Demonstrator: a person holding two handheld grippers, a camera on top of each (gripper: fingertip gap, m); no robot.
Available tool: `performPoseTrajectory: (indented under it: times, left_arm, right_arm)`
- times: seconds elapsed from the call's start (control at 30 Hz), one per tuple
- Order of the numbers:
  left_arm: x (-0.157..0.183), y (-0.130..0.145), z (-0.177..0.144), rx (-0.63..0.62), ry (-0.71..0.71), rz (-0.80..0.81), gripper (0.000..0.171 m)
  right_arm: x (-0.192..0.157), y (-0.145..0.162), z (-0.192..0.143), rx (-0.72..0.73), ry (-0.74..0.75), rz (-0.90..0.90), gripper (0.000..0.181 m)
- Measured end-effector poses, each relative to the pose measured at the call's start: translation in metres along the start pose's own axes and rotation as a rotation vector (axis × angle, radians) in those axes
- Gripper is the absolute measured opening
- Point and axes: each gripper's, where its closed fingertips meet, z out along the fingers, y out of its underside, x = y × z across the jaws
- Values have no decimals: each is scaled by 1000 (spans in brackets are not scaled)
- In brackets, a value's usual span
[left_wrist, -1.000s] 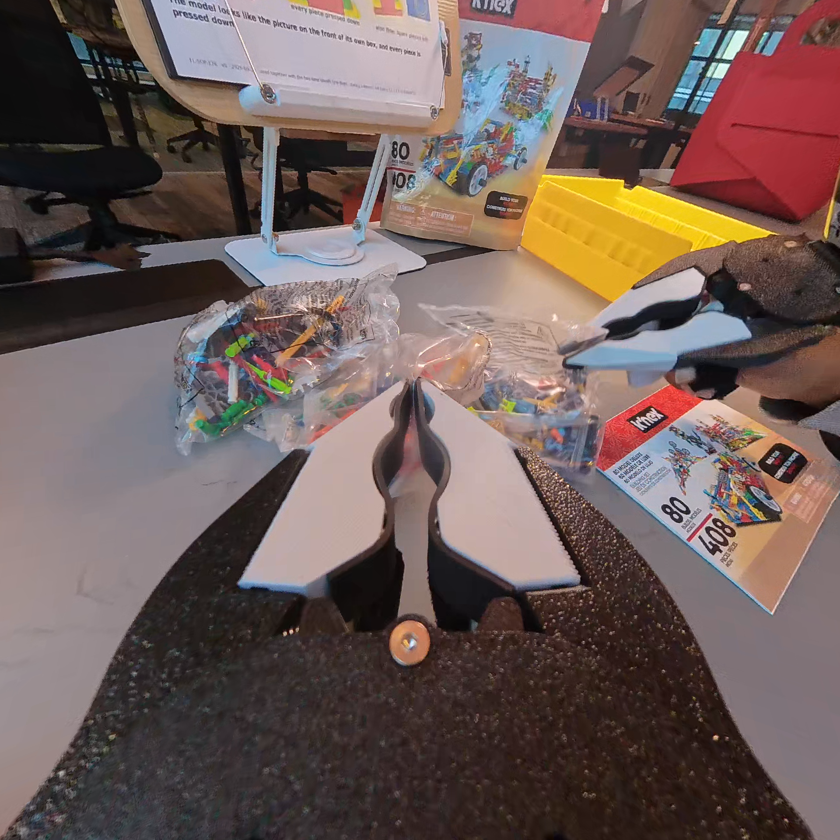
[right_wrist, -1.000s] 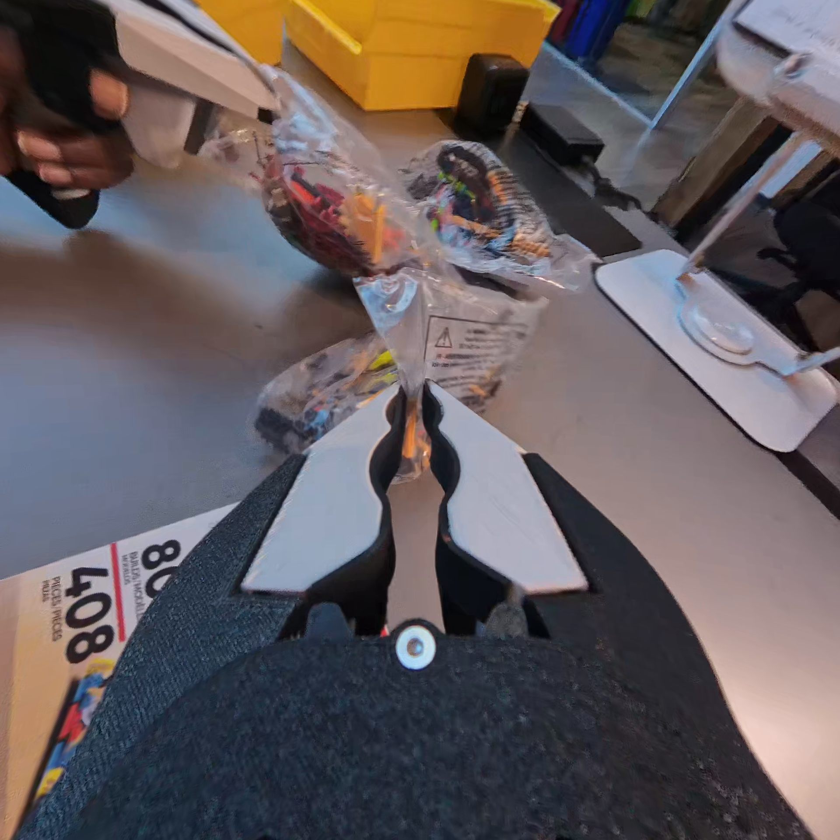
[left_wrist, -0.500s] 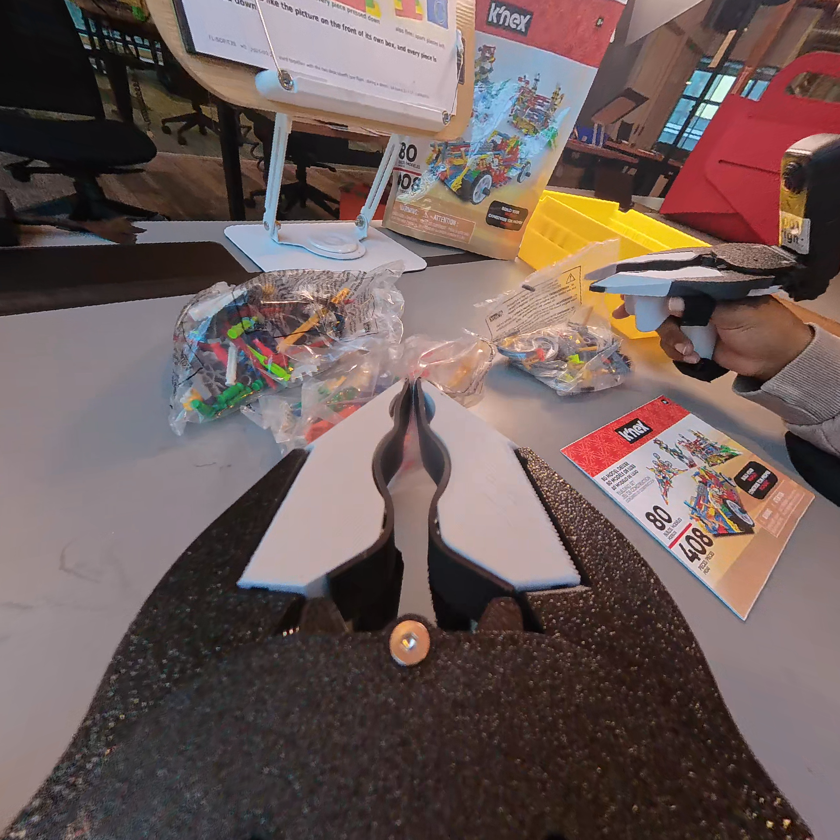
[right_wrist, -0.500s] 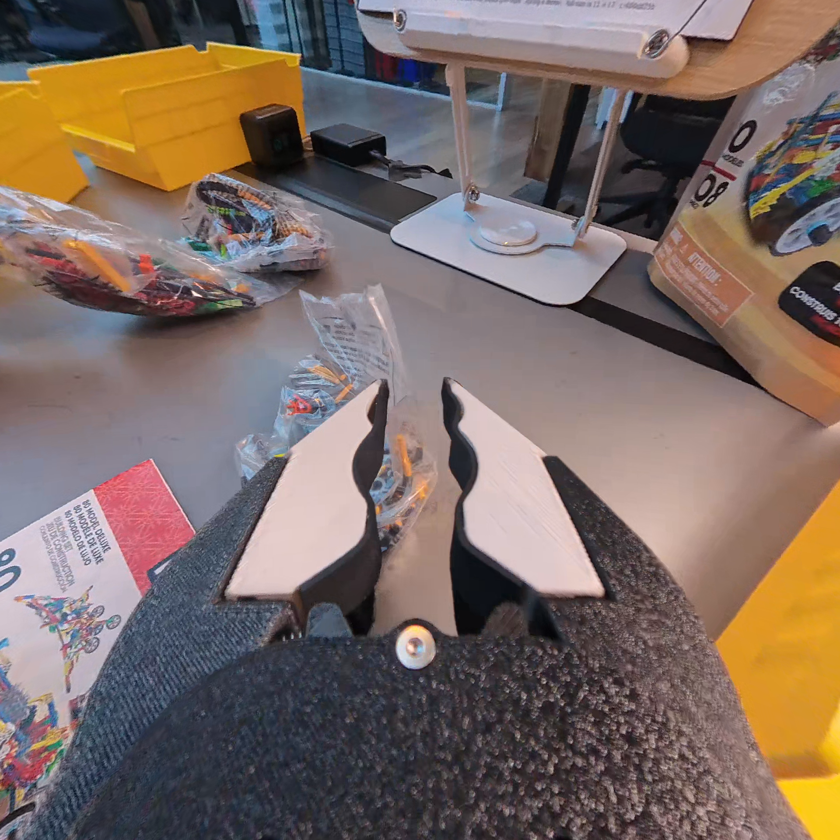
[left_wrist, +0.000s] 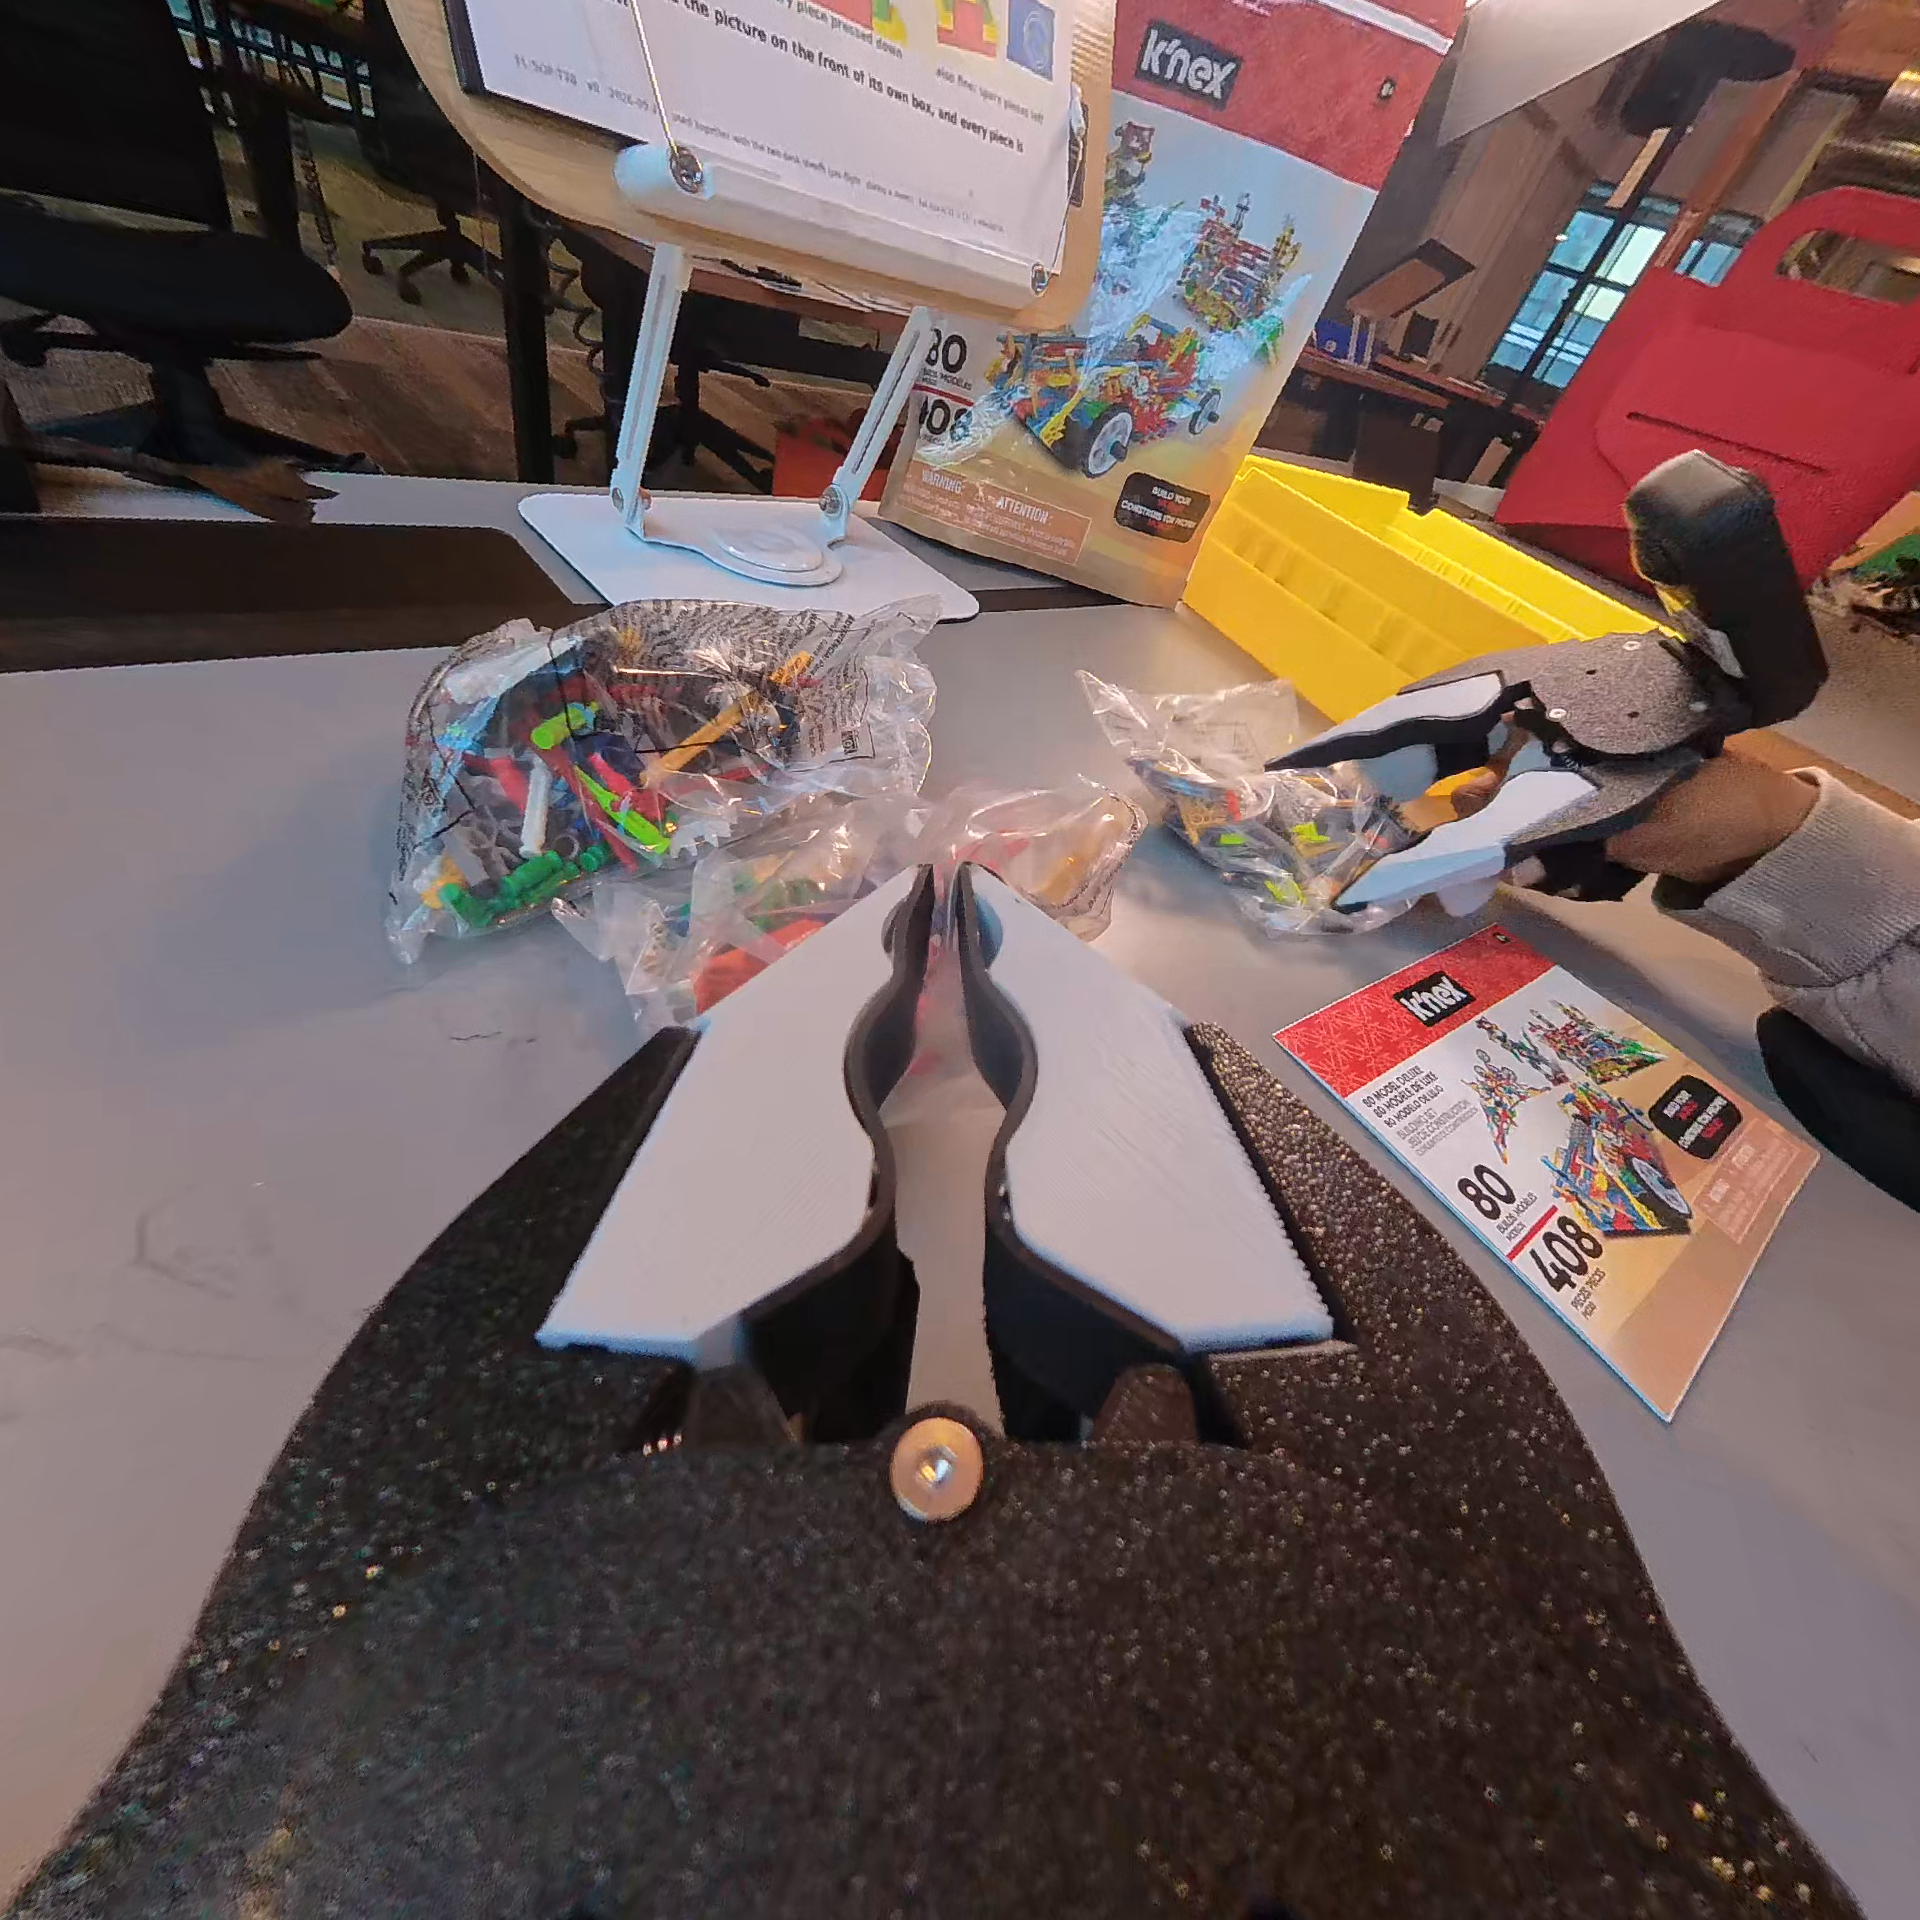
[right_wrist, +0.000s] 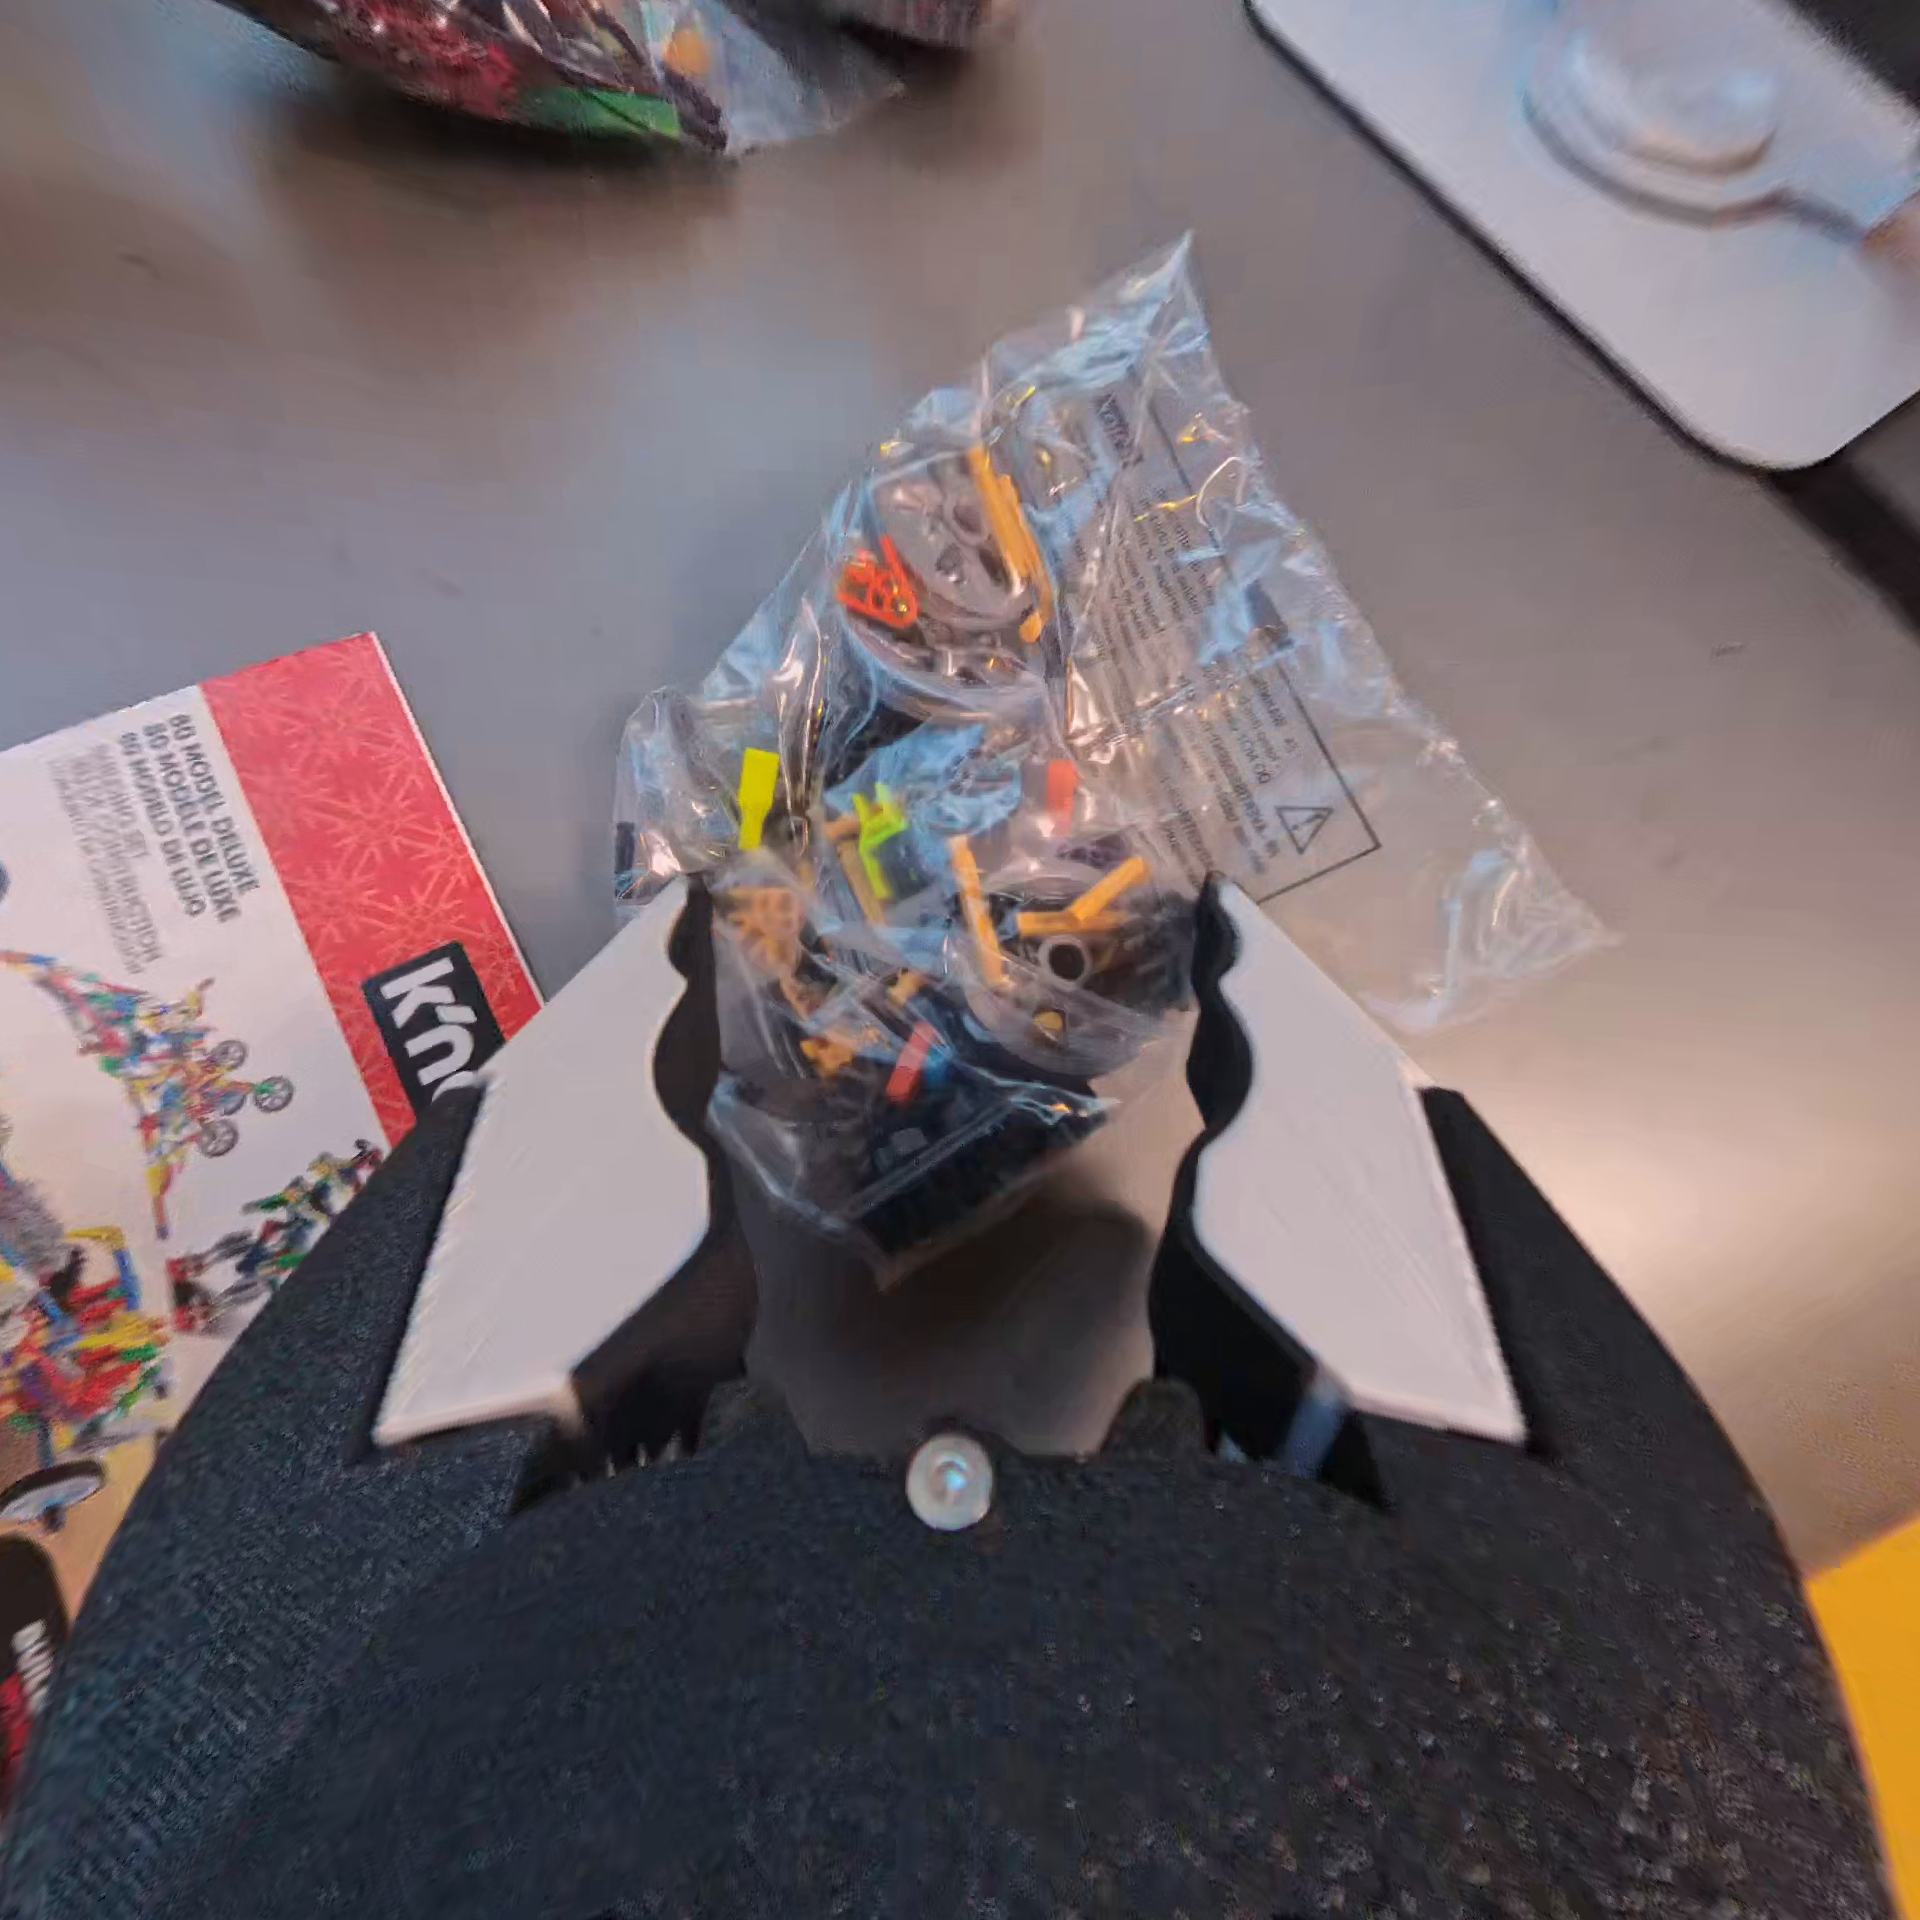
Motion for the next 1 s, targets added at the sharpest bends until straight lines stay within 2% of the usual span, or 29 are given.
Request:
performPoseTrajectory:
  times: [0.1, 0.2, 0.3, 0.43, 0.57, 0.67, 0.7, 0.77, 0.8, 0.87, 0.93, 1.0]
  left_arm:
    - [-2, 0, -1, -3, -8, -6, 6]
    - [-5, 1, -1, -7, -14, -18, 13]
    - [-6, -1, -1, 3, -24, 7, 29]
    - [12, -8, -3, 29, 12, 184, 61]
    - [36, 24, 7, -135, 63, 424, 89]
    - [34, 51, 14, -272, 7, 597, 82]
    - [24, 55, 15, -306, -71, 688, 67]
    - [10, 57, 15, -351, -172, 833, 16]
    - [10, 51, 16, -324, -186, 812, 2]
    - [22, 27, 16, -199, -97, 570, 0]
    - [41, -3, 14, -51, 118, 233, 0]
    - [57, -29, 10, 54, 329, -44, 0]
  right_arm:
    - [-5, 17, 2, -99, -66, 37, 118]
    - [-5, 19, 2, -103, -52, 56, 119]
    - [-5, 18, 1, -87, -49, 46, 118]
    - [-4, 14, -3, -61, -44, 29, 117]
    - [-2, -20, -19, 106, -22, 3, 107]
    - [-4, -44, -32, 235, 4, -47, 99]
    - [-5, -49, -35, 261, 17, -68, 96]
    - [-8, -57, -39, 312, 36, -104, 91]
    - [-11, -62, -41, 341, 35, -115, 88]
    - [-22, -73, -46, 413, 1, -123, 80]
    - [-38, -87, -54, 507, -72, -111, 70]
    - [-56, -96, -57, 562, -167, -74, 70]
